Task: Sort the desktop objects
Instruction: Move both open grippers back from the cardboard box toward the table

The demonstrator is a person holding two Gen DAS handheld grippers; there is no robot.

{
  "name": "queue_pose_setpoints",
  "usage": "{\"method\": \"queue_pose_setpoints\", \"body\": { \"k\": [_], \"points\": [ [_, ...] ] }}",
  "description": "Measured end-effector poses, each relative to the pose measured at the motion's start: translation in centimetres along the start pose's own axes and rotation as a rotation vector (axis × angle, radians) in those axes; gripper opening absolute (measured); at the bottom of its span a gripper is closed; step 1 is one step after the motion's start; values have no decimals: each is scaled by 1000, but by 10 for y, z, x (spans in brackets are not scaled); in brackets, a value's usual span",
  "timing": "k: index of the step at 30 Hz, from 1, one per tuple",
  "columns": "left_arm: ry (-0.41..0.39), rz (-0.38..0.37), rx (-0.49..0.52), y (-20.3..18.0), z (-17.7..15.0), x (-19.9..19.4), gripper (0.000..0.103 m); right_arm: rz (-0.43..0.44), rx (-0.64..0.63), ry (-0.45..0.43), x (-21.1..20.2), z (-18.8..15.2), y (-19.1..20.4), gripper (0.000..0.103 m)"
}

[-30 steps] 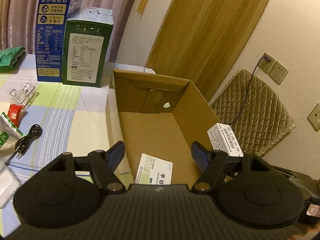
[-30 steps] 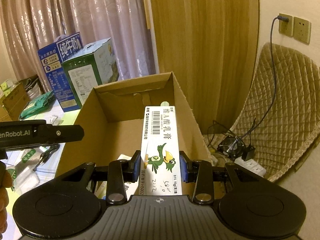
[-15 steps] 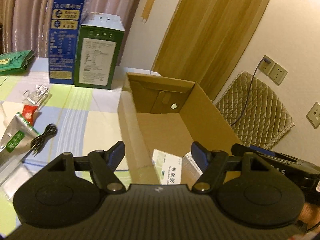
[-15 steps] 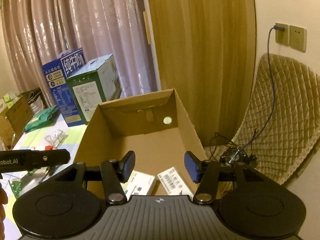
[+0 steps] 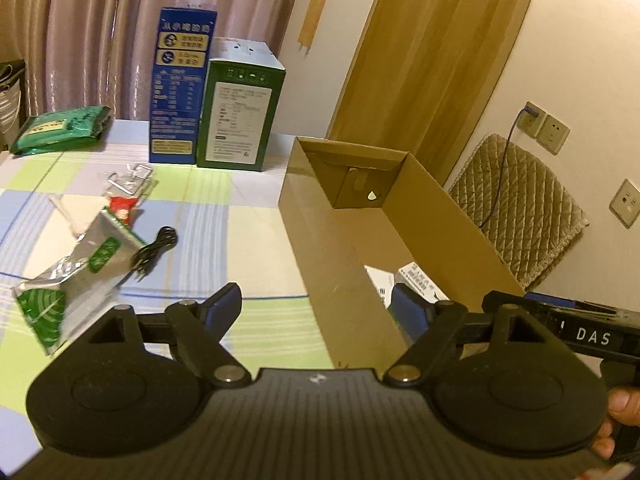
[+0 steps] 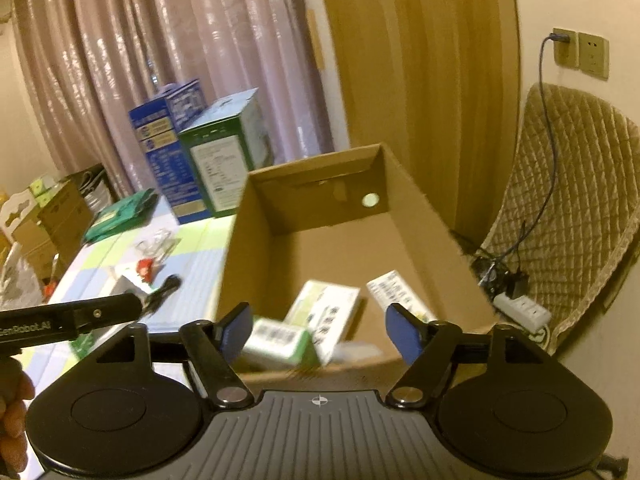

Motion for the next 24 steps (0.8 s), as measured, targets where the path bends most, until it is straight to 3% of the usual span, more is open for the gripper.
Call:
{"method": "queue_pose_setpoints", "body": {
  "k": [5, 12, 24],
  "points": [
    [-6, 22, 30, 2, -17, -36, 87, 32, -27, -3, -28, -15, 27, 91],
    [-9, 56, 44, 12, -39, -81, 98, 54, -82, 9, -55, -41, 63, 100],
    [-15, 153, 34, 57, -59, -146, 102, 97, -175, 52, -67, -76, 119, 101]
  ]
}}
Point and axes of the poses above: each gripper's, at about its wrist camera, not at the fingertips, and x roughly the way its jaws point, y to its left, z to its top, the point moved 5 cm from there along x, roughly the way its jaws point, and after that the axes turned 14 degrees about -z, right-handed, at the moved point
